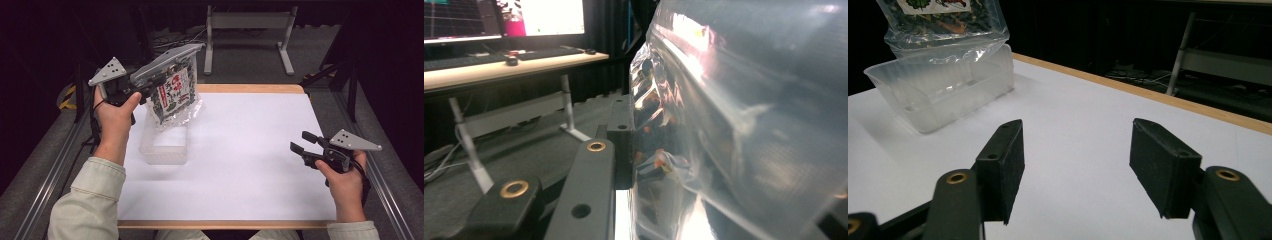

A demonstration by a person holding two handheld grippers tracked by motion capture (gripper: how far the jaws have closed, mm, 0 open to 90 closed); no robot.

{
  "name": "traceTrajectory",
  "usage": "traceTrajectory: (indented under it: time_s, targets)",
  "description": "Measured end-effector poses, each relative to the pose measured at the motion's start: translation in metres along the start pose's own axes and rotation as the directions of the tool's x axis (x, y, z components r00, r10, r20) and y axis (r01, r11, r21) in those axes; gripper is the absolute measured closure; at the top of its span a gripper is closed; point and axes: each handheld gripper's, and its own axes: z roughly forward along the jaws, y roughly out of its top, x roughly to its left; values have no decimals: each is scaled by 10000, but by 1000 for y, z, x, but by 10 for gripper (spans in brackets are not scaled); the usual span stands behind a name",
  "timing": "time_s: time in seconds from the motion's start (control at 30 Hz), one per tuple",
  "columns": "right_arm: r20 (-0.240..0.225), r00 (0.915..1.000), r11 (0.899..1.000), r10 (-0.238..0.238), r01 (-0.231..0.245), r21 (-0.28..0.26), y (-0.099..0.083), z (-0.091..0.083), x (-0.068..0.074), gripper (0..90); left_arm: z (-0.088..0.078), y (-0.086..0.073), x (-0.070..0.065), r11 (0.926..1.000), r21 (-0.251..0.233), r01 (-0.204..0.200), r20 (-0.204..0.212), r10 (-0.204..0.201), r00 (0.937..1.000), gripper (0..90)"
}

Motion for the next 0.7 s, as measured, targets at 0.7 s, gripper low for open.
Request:
traceTrajectory:
  time_s: [0.7]
  targets:
    - [21, 9999, 9999, 169, -169, -19, 0, -2, 0, 387, -7, -36, 23, 9988, 466, 123, -675, -92, 9977, 737]
